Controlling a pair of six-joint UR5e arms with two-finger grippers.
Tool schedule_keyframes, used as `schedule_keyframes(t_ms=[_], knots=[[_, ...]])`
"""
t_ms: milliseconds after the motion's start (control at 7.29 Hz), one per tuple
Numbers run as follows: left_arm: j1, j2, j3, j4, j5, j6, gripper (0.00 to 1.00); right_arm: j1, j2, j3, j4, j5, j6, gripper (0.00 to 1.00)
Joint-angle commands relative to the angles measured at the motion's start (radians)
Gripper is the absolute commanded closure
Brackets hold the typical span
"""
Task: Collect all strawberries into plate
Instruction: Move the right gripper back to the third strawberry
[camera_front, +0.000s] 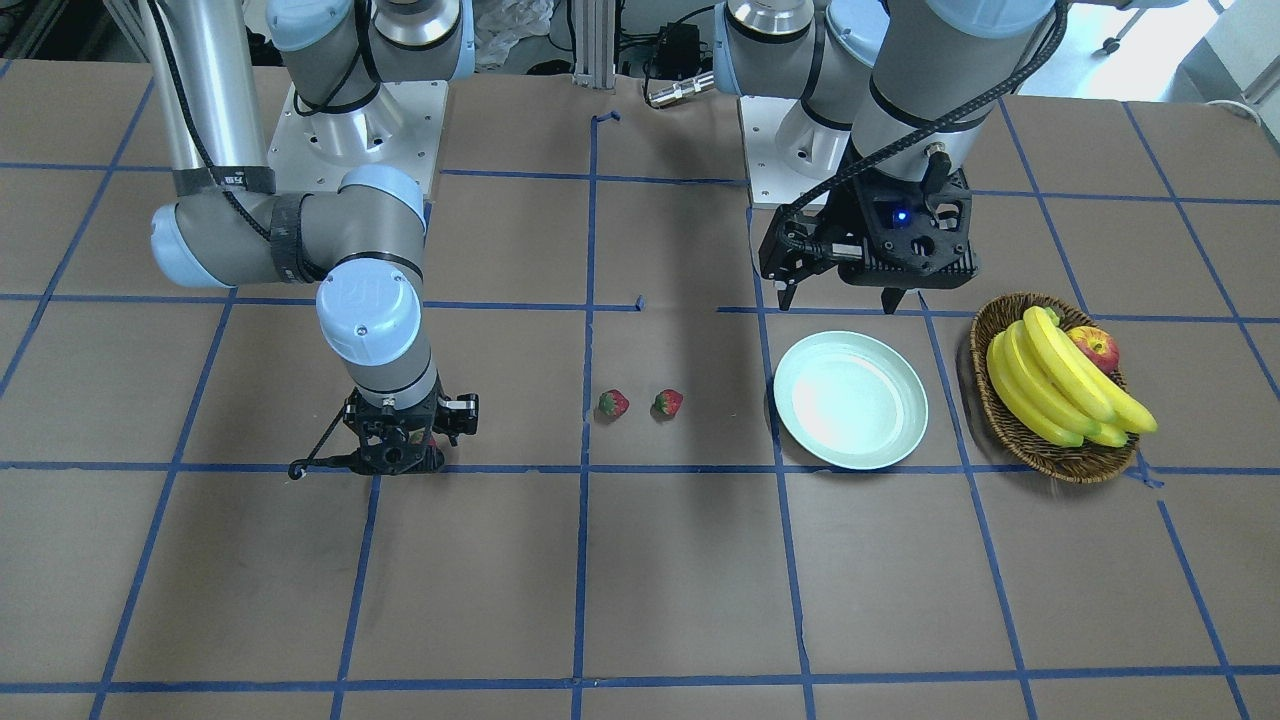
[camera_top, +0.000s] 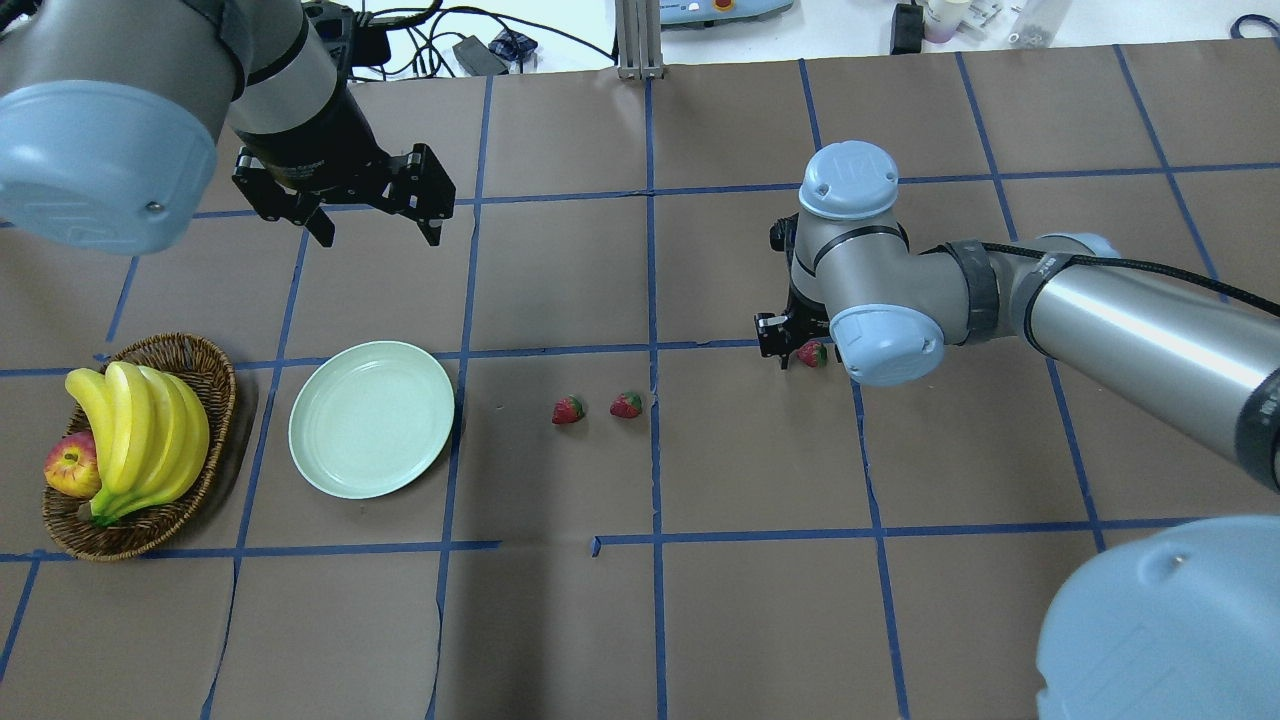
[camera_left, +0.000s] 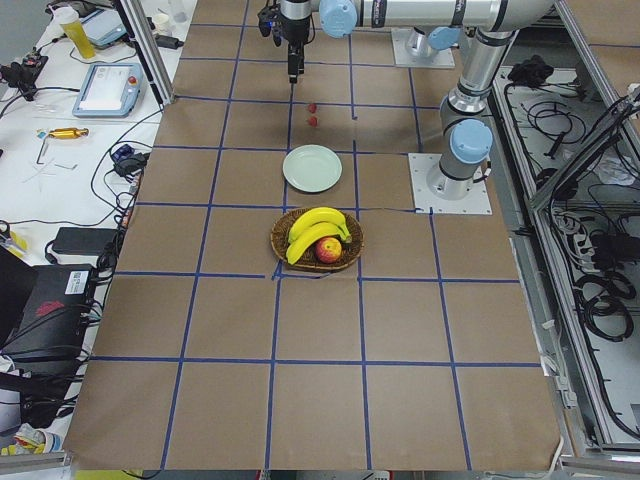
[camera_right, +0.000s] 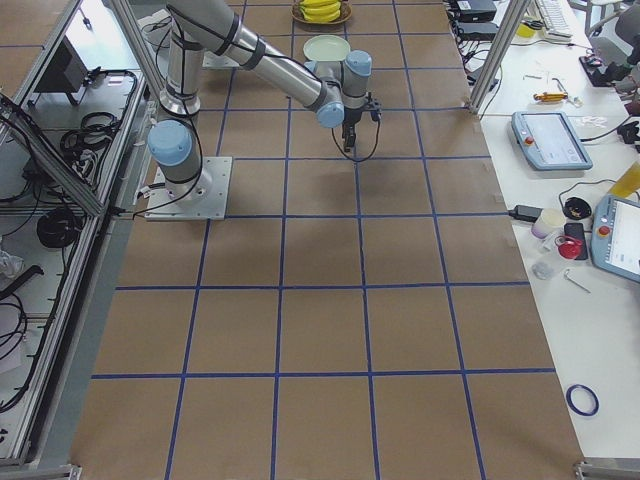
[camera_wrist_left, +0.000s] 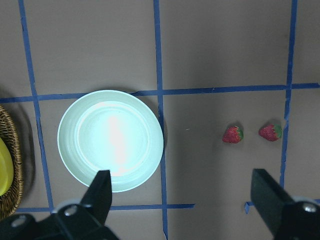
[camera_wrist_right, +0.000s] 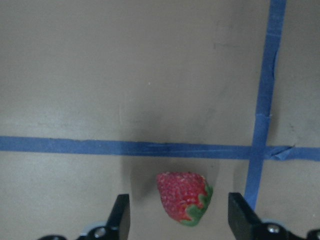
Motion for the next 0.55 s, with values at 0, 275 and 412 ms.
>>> schedule_keyframes(t_ms=[0, 275, 412], knots=[[0.0, 0.002, -0.001, 0.001, 0.0, 0.0, 0.0, 0.0, 0.001, -0.008, -0.009, -0.002, 0.001, 0.86], [0.0, 0.0, -0.003, -0.001, 0.0, 0.0, 0.0, 0.008, -0.005, -0.041, -0.011, 0.012, 0.051, 1.0], [0.0, 0.0, -0.001, -0.001, 0.0, 0.0, 0.0, 0.02, 0.001, -0.044, -0.011, 0.013, 0.09, 1.0]])
